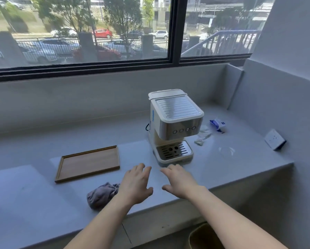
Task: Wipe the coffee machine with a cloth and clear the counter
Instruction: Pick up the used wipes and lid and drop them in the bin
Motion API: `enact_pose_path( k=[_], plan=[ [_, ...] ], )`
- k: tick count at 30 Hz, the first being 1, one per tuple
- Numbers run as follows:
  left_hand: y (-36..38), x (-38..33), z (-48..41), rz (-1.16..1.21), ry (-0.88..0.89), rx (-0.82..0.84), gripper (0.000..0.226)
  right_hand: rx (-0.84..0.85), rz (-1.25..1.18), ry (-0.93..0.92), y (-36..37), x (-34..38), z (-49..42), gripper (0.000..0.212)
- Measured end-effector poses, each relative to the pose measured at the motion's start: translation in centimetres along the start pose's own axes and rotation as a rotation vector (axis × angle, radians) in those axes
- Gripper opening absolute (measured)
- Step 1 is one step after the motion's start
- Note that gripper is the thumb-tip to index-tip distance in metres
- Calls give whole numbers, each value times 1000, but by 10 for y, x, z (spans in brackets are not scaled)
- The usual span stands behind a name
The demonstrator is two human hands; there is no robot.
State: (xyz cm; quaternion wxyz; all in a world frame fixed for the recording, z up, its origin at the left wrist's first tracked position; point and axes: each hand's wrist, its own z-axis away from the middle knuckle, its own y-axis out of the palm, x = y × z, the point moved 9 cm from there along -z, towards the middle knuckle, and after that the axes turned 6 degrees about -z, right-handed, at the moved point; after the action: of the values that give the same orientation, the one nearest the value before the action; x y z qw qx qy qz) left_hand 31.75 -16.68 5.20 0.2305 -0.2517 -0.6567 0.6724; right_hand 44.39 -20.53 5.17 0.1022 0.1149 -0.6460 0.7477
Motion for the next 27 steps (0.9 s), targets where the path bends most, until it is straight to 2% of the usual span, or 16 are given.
enact_pose_path(
  k=[7,16,22,27],
  plan=[
    [-3,-98,-40,1,72,-11,65,-45,-31,119,-34,-95,48,58],
    [2,-219,-94,36,71,-13,61,-71,-60,179,-75,-225,96,55],
    [5,-252,-124,59,43,27,49,-79,-71,204,-89,-276,100,51],
    [10,-254,-162,66,42,48,44,-72,-75,232,-89,-300,76,49]
  ],
)
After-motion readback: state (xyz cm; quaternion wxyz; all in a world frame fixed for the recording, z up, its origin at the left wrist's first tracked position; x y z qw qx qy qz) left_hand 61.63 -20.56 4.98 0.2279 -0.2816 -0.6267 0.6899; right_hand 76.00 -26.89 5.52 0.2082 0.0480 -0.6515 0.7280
